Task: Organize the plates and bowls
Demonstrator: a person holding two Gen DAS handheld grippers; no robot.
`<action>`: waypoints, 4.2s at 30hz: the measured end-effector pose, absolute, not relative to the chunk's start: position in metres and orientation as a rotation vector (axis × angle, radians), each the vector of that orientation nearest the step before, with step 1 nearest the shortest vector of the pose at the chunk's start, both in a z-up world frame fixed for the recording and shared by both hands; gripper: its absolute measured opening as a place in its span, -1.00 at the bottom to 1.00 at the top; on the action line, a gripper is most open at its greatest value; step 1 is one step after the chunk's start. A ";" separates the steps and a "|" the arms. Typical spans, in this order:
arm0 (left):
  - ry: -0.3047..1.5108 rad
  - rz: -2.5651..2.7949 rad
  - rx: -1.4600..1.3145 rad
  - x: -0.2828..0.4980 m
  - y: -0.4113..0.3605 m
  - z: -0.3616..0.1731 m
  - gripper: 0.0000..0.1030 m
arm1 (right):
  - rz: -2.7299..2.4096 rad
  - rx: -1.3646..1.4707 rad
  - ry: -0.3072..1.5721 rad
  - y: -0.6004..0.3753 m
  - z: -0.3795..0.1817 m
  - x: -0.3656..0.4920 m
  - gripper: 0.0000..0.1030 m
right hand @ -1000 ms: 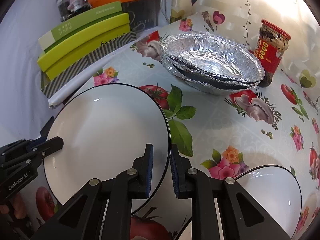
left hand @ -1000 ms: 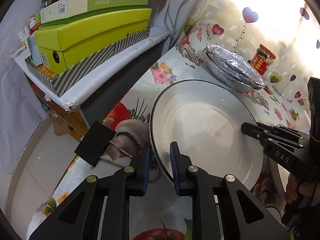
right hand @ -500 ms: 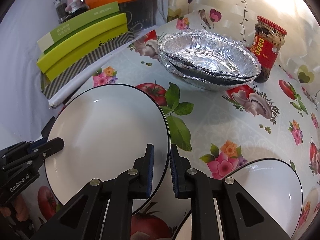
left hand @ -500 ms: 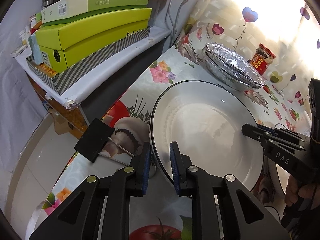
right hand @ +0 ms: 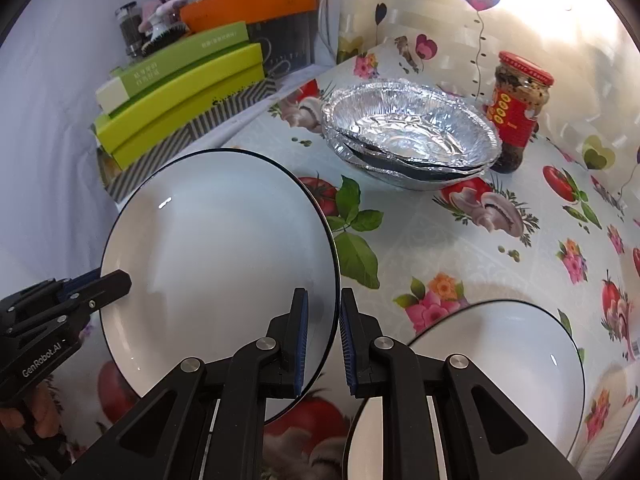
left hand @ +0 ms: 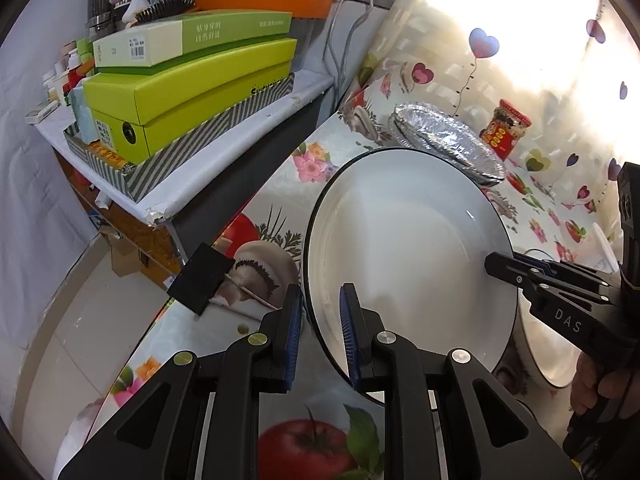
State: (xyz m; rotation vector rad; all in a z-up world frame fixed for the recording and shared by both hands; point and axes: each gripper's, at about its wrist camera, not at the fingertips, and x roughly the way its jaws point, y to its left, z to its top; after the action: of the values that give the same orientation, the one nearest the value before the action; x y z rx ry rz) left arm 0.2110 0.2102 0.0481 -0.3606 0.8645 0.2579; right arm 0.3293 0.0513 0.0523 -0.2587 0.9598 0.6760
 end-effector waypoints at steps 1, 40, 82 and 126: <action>0.862 0.257 -0.362 0.209 0.209 0.049 -0.61 | 0.675 -0.257 0.957 0.050 0.055 0.327 -0.70; 0.883 0.156 -0.336 0.122 0.160 0.057 -0.61 | 0.632 -0.149 0.965 -0.033 0.077 0.196 -0.70; 0.941 0.143 -0.217 0.104 0.126 0.035 -0.61 | 0.546 -0.126 0.962 -0.067 0.049 0.151 -0.69; 0.881 0.082 -0.205 0.122 0.111 0.064 -0.58 | 0.584 -0.176 0.912 -0.072 0.053 0.146 -0.80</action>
State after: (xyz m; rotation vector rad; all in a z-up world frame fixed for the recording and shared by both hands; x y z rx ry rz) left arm 0.1219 0.1107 0.0643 -0.2048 0.8815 0.0818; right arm 0.1455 -0.0722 0.0527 -0.1757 0.9120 0.5839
